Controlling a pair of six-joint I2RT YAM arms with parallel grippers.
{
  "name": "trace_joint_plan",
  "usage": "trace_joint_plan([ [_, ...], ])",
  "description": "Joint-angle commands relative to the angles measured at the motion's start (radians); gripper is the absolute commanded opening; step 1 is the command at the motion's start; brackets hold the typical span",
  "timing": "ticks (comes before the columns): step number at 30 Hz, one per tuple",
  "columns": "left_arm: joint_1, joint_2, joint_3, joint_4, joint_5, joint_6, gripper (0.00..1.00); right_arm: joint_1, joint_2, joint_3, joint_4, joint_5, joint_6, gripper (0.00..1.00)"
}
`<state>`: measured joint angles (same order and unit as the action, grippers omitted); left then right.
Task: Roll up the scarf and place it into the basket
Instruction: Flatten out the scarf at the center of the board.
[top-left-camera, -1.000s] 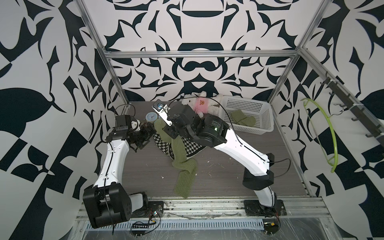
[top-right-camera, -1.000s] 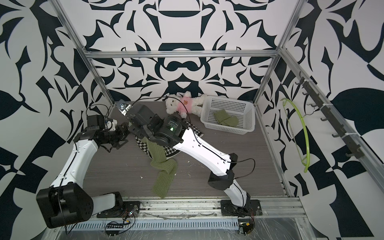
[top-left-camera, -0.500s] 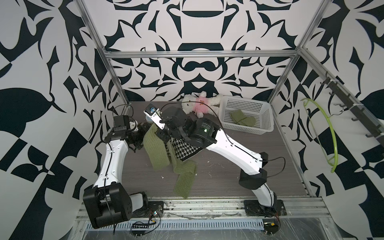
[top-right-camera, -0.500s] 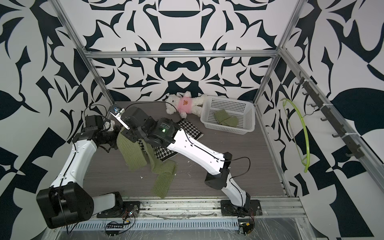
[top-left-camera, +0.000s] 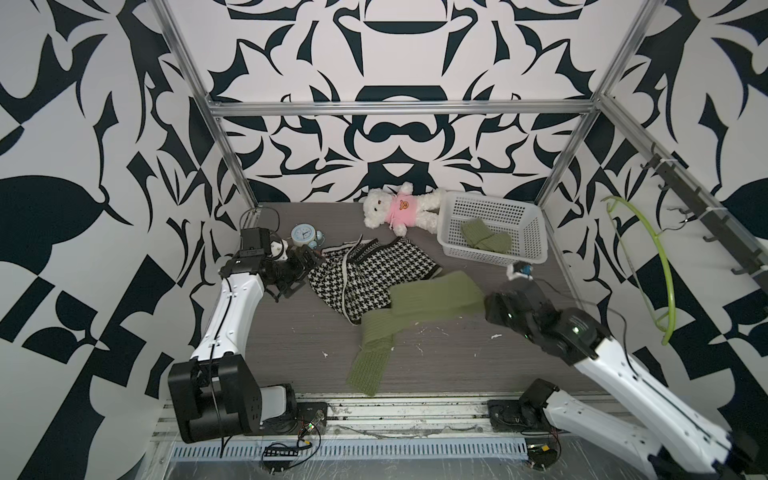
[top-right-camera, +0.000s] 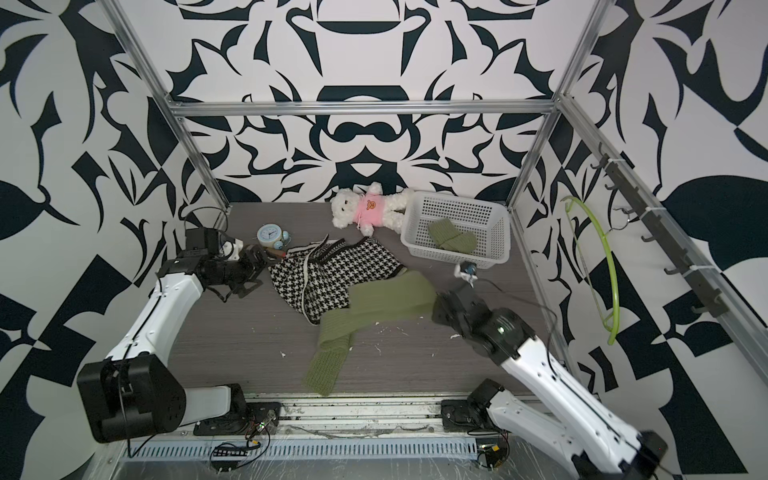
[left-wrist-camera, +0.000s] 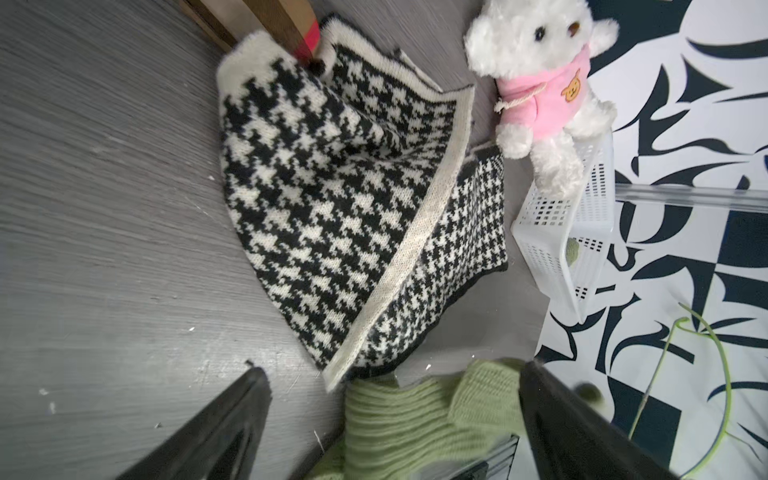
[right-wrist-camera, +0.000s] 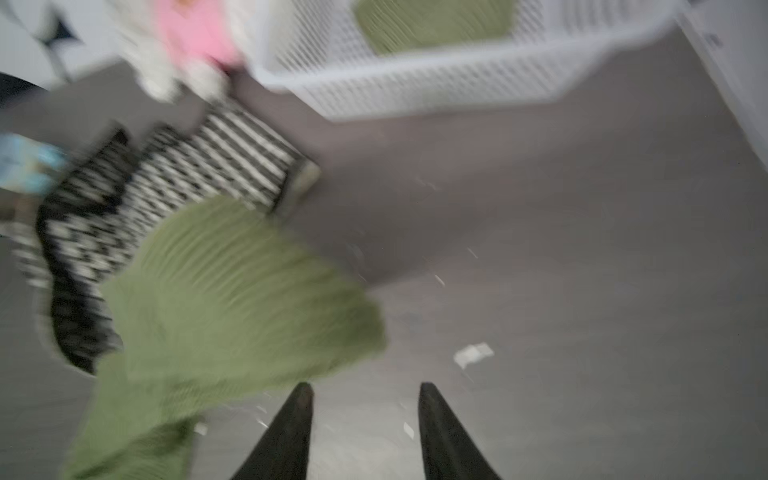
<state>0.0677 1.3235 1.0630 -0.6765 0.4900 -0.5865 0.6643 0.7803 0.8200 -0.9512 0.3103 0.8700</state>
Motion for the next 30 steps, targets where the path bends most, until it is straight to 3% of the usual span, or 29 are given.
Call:
trace_joint_plan([
  [1,-0.078,0.03,0.042,0.002,-0.036,0.0,0.99,0.102,0.021,0.012,-0.153,0.014,0.247,0.62],
  [4,-0.155,0.071,0.067,0.006,-0.062,-0.014,0.99,0.133,0.122,0.128,-0.195,0.101,0.153,0.65],
  [9,-0.275,0.122,0.092,0.02,-0.069,-0.034,0.99,0.132,0.398,0.234,-0.008,0.004,-0.095,0.66],
  [15,-0.391,0.154,0.084,0.047,-0.043,-0.065,0.99,0.095,0.644,0.244,0.104,-0.011,-0.166,0.57],
  [20,-0.391,0.155,0.073,0.047,-0.055,-0.055,0.99,-0.003,0.661,0.158,0.178,-0.041,-0.154,0.51],
  [30,-0.391,0.222,0.11,0.047,-0.037,-0.036,0.99,-0.124,0.625,0.032,0.154,-0.069,-0.137,0.52],
])
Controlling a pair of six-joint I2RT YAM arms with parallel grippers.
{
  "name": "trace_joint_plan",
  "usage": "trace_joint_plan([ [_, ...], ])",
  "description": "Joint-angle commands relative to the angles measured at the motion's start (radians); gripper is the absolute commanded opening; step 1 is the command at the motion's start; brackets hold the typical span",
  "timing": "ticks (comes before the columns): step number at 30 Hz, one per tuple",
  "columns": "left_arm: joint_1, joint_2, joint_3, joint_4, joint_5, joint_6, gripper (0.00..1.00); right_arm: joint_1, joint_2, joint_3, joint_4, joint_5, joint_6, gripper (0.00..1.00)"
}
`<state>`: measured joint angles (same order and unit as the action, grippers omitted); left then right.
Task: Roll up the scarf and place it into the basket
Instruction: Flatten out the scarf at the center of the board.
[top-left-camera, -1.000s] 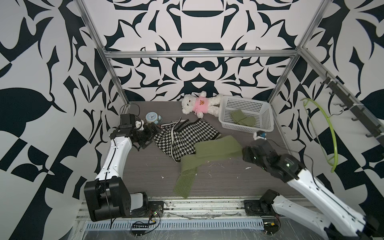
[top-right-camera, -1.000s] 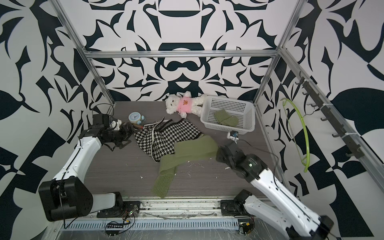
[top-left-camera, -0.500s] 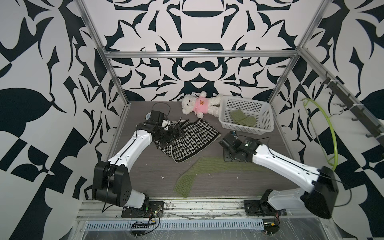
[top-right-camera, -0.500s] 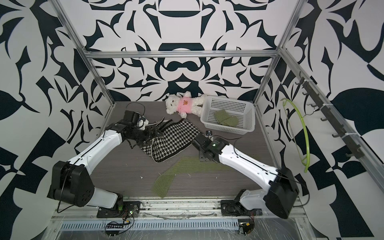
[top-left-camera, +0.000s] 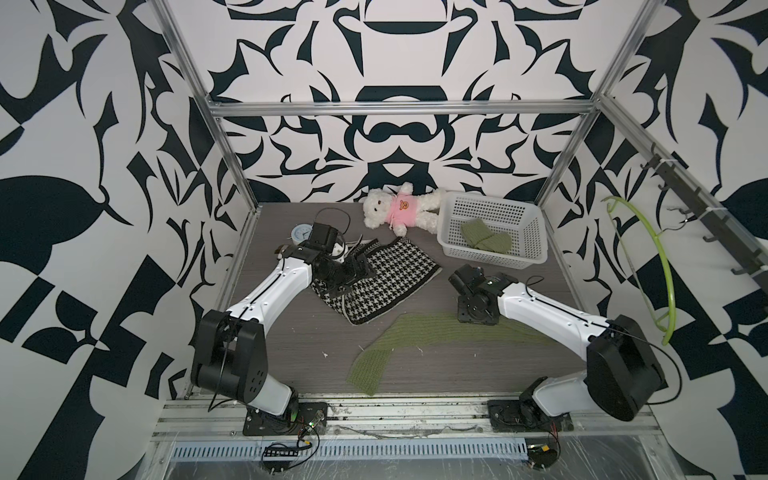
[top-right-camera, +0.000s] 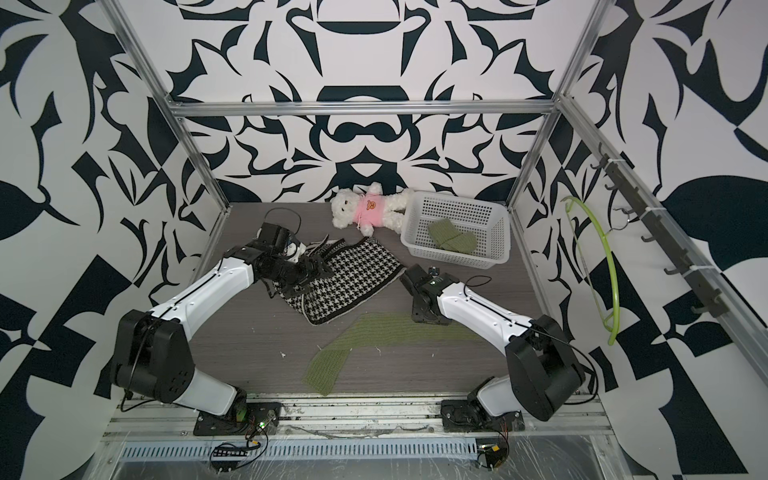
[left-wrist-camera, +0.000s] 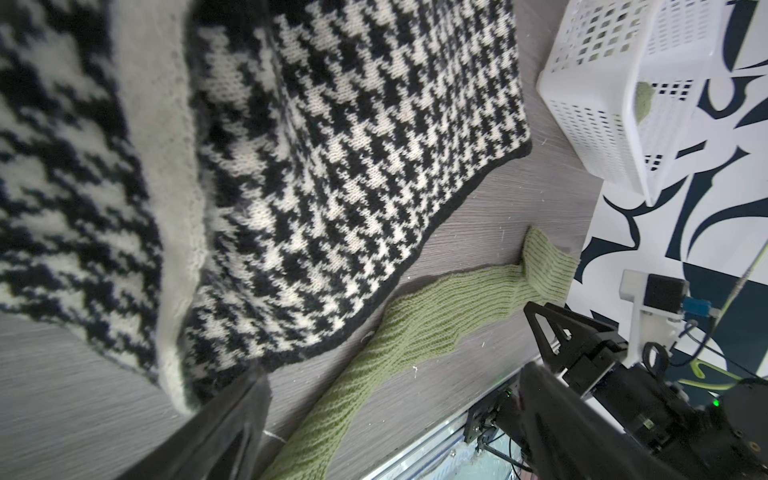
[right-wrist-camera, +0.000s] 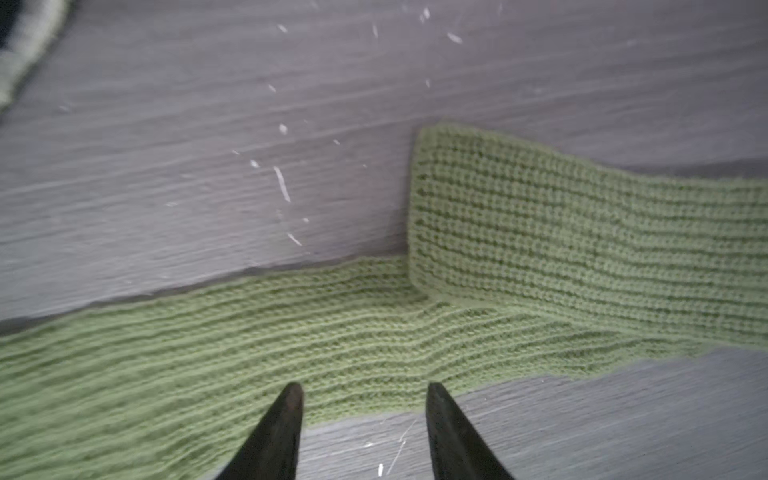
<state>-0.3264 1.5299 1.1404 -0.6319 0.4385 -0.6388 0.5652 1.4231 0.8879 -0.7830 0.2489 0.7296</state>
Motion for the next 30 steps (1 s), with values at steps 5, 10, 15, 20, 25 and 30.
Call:
trace_joint_plan([
  [5,0.003,0.028,0.037,0.002,0.017,0.018,0.99,-0.077,-0.023,-0.107,0.017,-0.033,0.004,0.53],
  [10,0.003,0.031,0.041,-0.001,0.013,0.019,0.99,-0.12,-0.005,-0.149,0.087,-0.092,-0.025,0.54],
  [15,0.003,0.028,0.042,-0.008,0.009,0.022,0.99,-0.125,0.085,-0.163,0.158,-0.173,-0.063,0.51],
  [20,0.003,0.02,0.036,-0.012,0.003,0.023,0.99,-0.125,0.097,-0.182,0.204,-0.232,-0.065,0.15],
  [25,0.006,0.014,0.059,-0.037,-0.023,0.042,0.99,-0.036,-0.035,-0.027,0.085,-0.202,-0.077,0.01],
  [30,0.124,-0.03,0.11,-0.102,-0.044,0.086,0.99,0.156,-0.047,0.42,-0.106,-0.159,-0.158,0.0],
])
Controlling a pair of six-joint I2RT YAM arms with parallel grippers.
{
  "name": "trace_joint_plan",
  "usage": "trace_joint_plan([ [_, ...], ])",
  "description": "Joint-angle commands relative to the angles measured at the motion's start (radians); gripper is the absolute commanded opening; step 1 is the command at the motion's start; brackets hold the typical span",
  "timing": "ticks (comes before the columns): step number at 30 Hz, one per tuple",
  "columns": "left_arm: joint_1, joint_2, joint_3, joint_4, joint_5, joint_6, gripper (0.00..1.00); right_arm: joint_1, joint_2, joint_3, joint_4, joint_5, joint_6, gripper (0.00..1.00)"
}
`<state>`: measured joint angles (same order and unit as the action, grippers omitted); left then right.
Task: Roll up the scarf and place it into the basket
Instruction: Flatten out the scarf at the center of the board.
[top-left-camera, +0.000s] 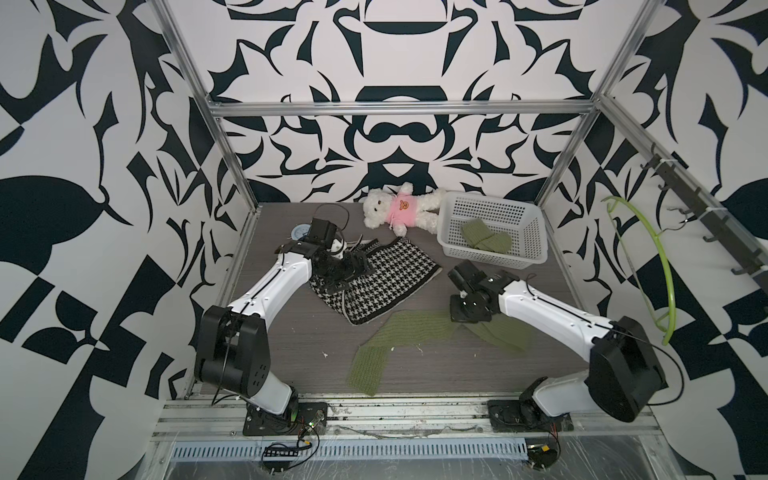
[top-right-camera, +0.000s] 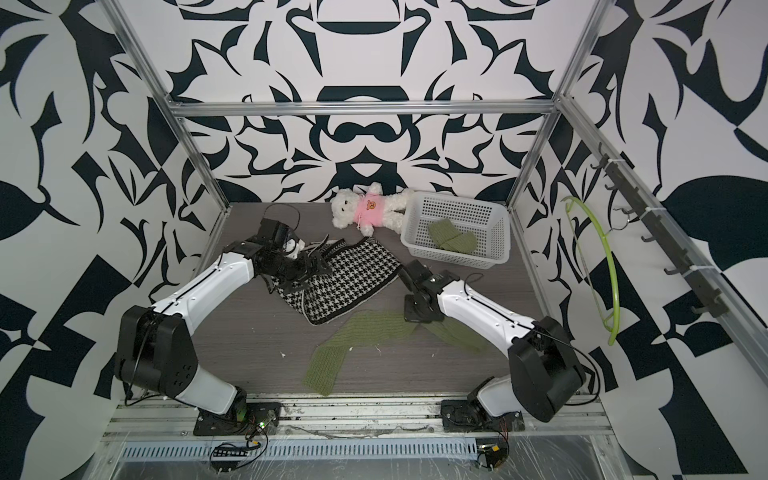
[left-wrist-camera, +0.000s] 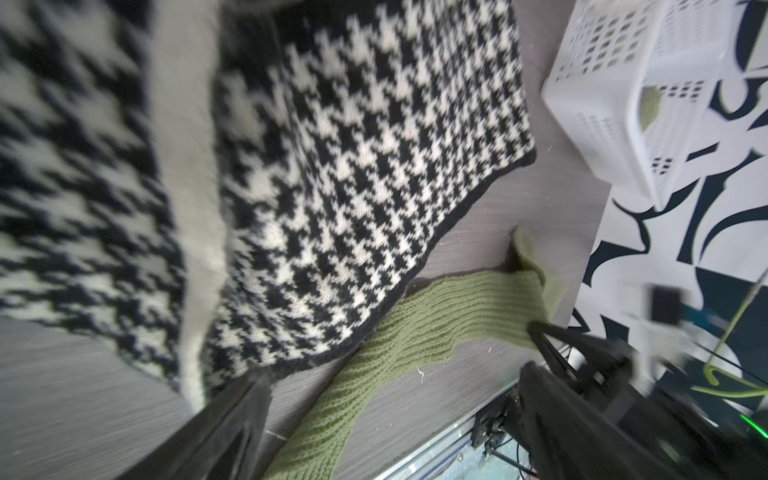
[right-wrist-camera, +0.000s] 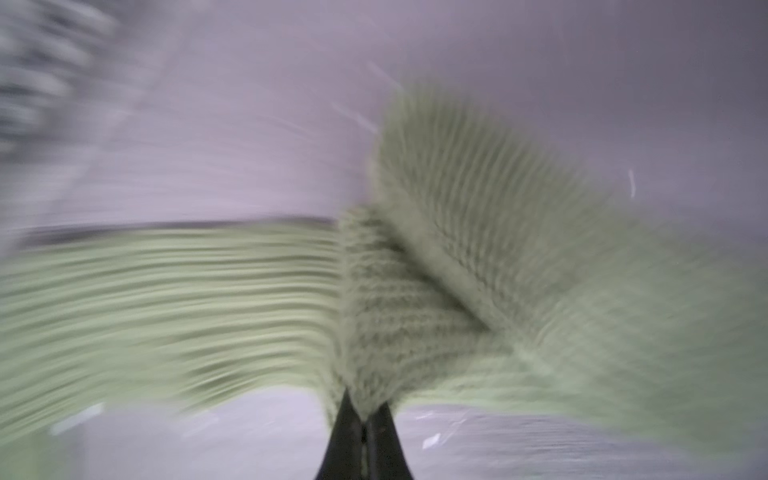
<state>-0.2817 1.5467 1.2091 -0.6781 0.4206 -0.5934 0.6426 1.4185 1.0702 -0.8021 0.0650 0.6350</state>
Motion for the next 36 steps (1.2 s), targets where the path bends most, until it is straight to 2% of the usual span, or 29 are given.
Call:
trace_joint_plan([
  [1,0.127,-0.058,0.042,-0.061,-0.02,0.038,0.99,0.103,-0.026,0.321,-0.108,0.03,-0.082,0.0],
  [6,0.378,-0.14,0.003,-0.069,0.047,0.005,0.99,0.187,0.082,0.691,-0.098,-0.026,-0.2,0.0],
  [9,0.457,-0.198,-0.023,-0.073,0.076,0.007,0.99,0.197,0.126,0.794,0.024,-0.145,-0.24,0.0],
  [12,0.47,-0.239,-0.035,-0.084,0.063,0.015,0.99,0.197,0.19,0.897,0.144,-0.303,-0.226,0.0],
  [14,0.473,-0.256,-0.043,-0.087,0.063,0.019,0.99,0.21,0.261,1.005,0.158,-0.386,-0.216,0.0],
  [23,0.481,-0.295,-0.077,-0.079,0.07,0.021,0.99,0.339,0.58,1.588,0.023,-0.455,-0.252,0.0],
  [31,0.527,-0.327,-0.083,-0.09,0.019,0.016,0.99,0.41,0.566,1.576,0.204,-0.615,-0.191,0.0],
  [33,0.529,-0.325,-0.083,-0.09,0.022,0.012,0.99,0.416,0.506,1.522,0.207,-0.569,-0.22,0.0],
  [36,0.529,-0.329,-0.092,-0.087,0.023,0.006,0.99,0.413,0.349,1.285,0.204,-0.458,-0.268,0.0],
])
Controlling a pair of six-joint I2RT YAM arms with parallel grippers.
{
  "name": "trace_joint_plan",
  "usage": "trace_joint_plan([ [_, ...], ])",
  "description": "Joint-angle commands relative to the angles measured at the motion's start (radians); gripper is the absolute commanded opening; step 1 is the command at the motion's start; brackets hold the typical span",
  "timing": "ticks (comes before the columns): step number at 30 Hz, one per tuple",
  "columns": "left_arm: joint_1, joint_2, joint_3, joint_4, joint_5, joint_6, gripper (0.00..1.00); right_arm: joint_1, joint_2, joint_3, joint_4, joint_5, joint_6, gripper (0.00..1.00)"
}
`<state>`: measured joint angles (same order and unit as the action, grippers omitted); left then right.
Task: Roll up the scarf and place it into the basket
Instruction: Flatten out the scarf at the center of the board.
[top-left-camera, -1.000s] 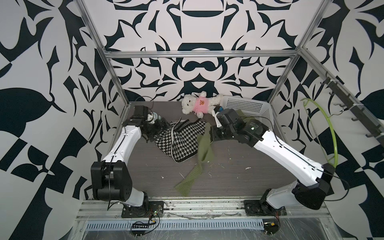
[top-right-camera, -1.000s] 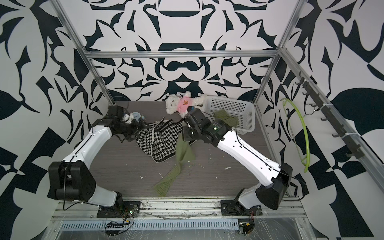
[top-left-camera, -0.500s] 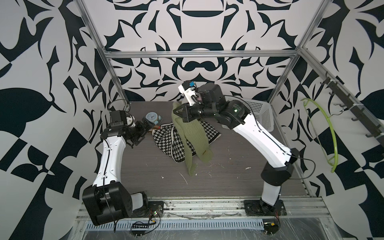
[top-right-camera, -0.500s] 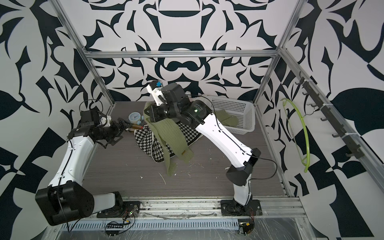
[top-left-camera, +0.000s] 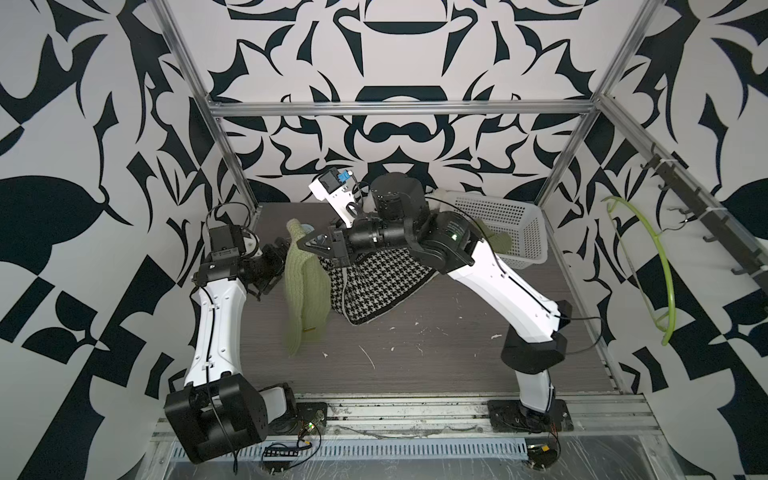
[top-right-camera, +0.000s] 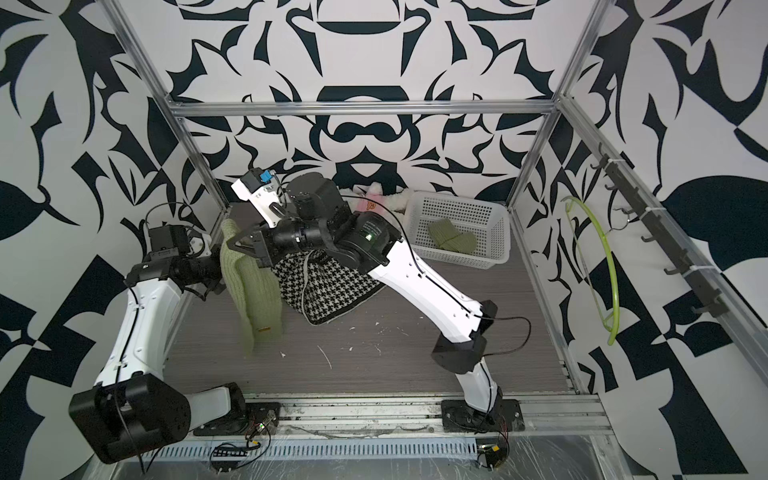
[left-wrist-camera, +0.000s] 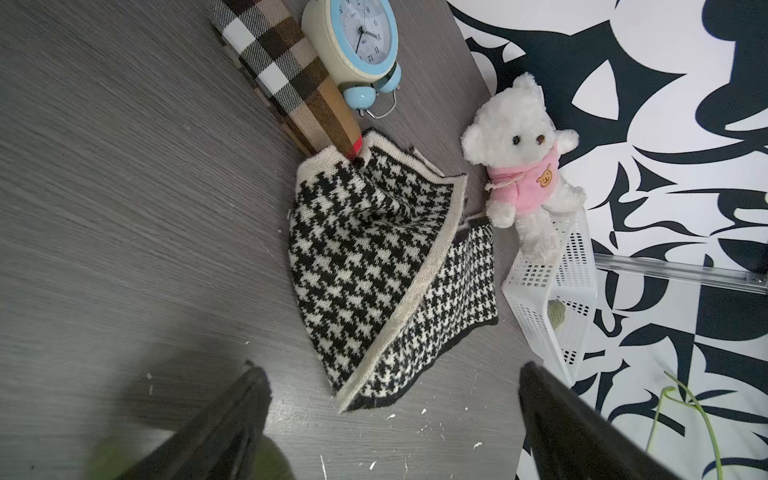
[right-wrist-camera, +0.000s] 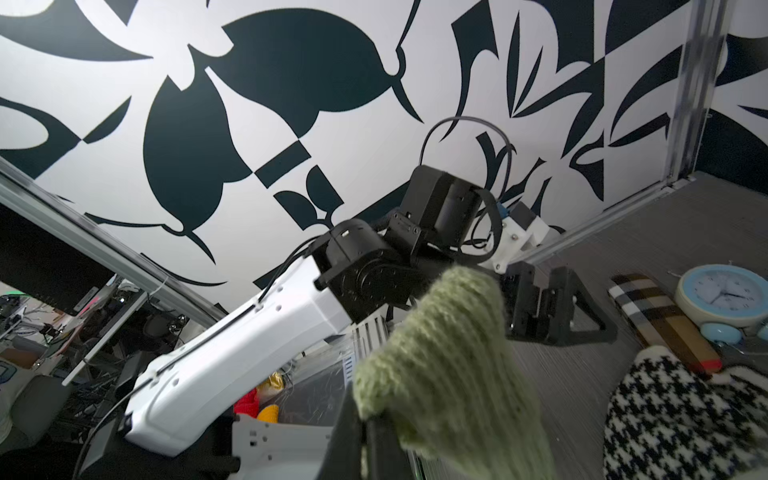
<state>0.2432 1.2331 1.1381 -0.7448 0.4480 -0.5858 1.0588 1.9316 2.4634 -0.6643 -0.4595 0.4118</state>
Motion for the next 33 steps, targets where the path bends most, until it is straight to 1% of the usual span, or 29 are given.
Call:
trace_joint_plan([
  [1,0.004,-0.018,-0.025,-0.018,-0.009,-0.004,0.99,-0.009,-0.22,-0.206,0.074,0.08,-0.044,0.0],
  [4,0.004,-0.018,-0.034,-0.009,-0.014,-0.02,0.99,-0.108,-0.408,-0.566,0.094,0.1,0.038,0.0],
  [6,0.004,-0.008,-0.029,-0.011,-0.006,-0.022,0.99,-0.188,-0.553,-0.855,0.11,0.093,0.112,0.0],
  [7,0.004,-0.004,-0.026,-0.012,0.001,-0.022,0.99,-0.227,-0.611,-0.974,0.109,0.091,0.145,0.0],
  [9,0.004,0.001,-0.026,-0.011,0.002,-0.018,0.99,-0.322,-0.725,-1.237,0.065,0.119,0.204,0.0],
  [10,0.002,0.003,-0.026,-0.008,0.009,-0.019,0.99,-0.364,-0.764,-1.334,0.037,0.115,0.218,0.0],
  [11,0.001,0.005,-0.028,-0.002,0.022,-0.018,0.99,-0.405,-0.8,-1.443,0.001,0.14,0.238,0.0],
  [13,-0.01,0.006,-0.029,0.003,0.04,-0.016,0.99,-0.476,-0.85,-1.592,-0.114,0.243,0.287,0.0],
  [14,-0.022,0.008,-0.027,0.003,0.042,-0.012,0.99,-0.505,-0.872,-1.653,-0.171,0.319,0.315,0.0],
  [15,-0.042,0.006,-0.025,0.002,0.039,-0.006,0.99,-0.521,-0.888,-1.692,-0.247,0.429,0.347,0.13],
  [16,-0.063,0.009,-0.023,0.003,0.039,0.003,0.99,-0.525,-0.895,-1.708,-0.305,0.509,0.371,0.26],
  [17,-0.099,0.013,-0.018,0.003,0.041,0.017,0.99,-0.525,-0.899,-1.715,-0.339,0.564,0.378,0.32],
  [18,-0.143,0.023,-0.012,0.0,0.034,0.028,0.99,-0.527,-0.894,-1.703,-0.37,0.606,0.382,0.4],
  [19,-0.187,0.032,-0.005,-0.012,0.03,0.04,0.99,-0.525,-0.888,-1.686,-0.391,0.633,0.391,0.45],
  [21,-0.288,0.077,0.007,-0.054,-0.001,0.063,0.99,-0.526,-0.88,-1.644,-0.4,0.696,0.398,0.5],
  [23,-0.366,0.085,-0.016,-0.068,-0.052,0.06,0.99,-0.517,-0.868,-1.59,-0.401,0.714,0.375,0.51],
  [25,-0.401,0.076,-0.069,-0.068,-0.07,0.041,0.99,-0.48,-0.853,-1.543,-0.36,0.691,0.331,0.52],
  [26,-0.405,0.066,-0.102,-0.068,-0.075,0.028,0.99,-0.438,-0.84,-1.526,-0.313,0.657,0.291,0.52],
  [27,-0.404,0.054,-0.13,-0.064,-0.087,0.017,0.99,-0.398,-0.813,-1.51,-0.263,0.589,0.269,0.52],
  [28,-0.405,0.049,-0.149,-0.061,-0.101,0.009,0.99,-0.37,-0.777,-1.494,-0.231,0.549,0.26,0.52],
  [29,-0.405,0.019,-0.167,-0.051,-0.117,0.002,0.99,-0.319,-0.726,-1.474,-0.185,0.49,0.238,0.51],
  [30,-0.403,0.01,-0.176,-0.045,-0.147,-0.006,0.99,-0.254,-0.665,-1.446,-0.149,0.467,0.224,0.51],
  [31,-0.398,0.009,-0.173,-0.054,-0.181,0.002,0.99,-0.198,-0.609,-1.416,-0.122,0.462,0.221,0.51],
  [33,-0.363,0.029,-0.144,-0.112,-0.237,0.009,0.99,-0.07,-0.461,-1.334,-0.049,0.391,0.182,0.51],
])
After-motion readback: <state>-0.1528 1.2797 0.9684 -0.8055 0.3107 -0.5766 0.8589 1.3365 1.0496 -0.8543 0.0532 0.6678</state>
